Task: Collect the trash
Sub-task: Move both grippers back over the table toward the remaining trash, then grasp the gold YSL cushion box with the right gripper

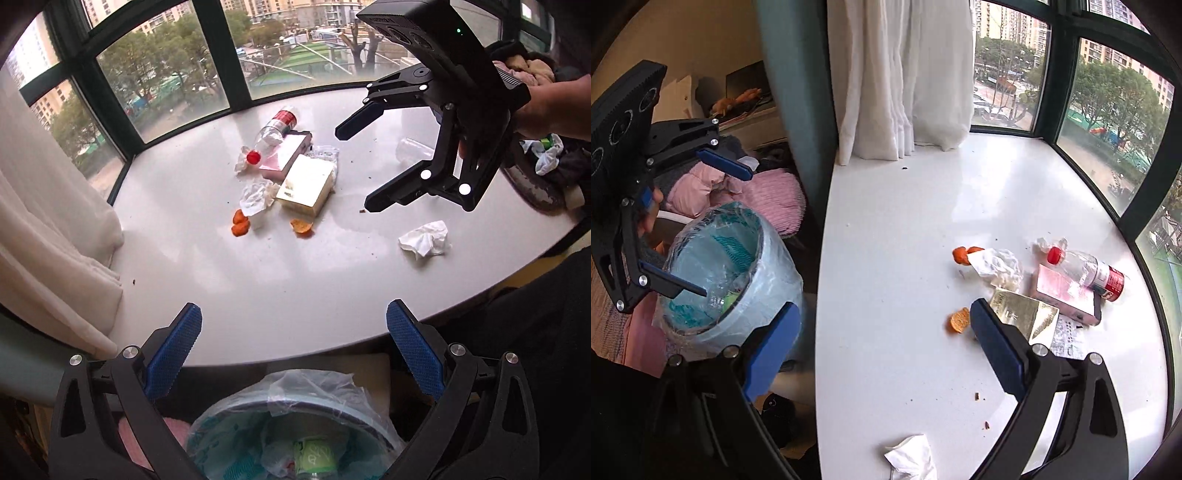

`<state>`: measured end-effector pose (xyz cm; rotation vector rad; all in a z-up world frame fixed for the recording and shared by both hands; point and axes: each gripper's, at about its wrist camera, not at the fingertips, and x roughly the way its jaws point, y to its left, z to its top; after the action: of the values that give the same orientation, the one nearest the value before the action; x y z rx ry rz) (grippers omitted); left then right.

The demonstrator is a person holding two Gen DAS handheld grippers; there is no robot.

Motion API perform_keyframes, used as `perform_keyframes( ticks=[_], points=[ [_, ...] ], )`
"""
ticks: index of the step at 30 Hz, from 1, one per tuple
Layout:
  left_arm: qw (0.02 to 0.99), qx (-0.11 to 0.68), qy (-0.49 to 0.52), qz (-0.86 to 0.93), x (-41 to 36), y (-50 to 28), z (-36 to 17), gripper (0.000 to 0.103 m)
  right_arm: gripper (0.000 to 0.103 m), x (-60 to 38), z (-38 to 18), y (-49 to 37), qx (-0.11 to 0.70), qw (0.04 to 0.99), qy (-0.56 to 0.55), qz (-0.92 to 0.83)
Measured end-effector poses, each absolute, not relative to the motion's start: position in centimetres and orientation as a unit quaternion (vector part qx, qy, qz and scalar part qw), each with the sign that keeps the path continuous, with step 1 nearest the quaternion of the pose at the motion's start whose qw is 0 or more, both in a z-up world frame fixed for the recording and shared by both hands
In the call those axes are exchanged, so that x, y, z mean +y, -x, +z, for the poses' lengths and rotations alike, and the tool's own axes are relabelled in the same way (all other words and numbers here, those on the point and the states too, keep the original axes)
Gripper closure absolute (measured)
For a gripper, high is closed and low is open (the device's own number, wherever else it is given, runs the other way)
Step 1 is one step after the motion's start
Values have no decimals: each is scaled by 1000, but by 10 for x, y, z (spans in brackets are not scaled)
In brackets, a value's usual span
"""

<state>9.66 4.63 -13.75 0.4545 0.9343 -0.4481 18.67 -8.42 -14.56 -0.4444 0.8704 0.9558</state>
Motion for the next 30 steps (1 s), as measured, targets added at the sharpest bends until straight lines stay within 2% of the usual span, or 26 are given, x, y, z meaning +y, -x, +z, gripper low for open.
perform_keyframes(
  ticks=[8,16,30],
  points=[
    [835,436,-233,-242,4,-148,-147,6,13,-140,-162,-232,432,782,196,405],
    [823,444,-246,-255,-23,-198,-173,6,13,-181,-186,-282,467,780,139,391],
    [801,465,-255,-279,-55,-276,-230,6,13,-190,-234,-351,508,754,89,407]
  ],
)
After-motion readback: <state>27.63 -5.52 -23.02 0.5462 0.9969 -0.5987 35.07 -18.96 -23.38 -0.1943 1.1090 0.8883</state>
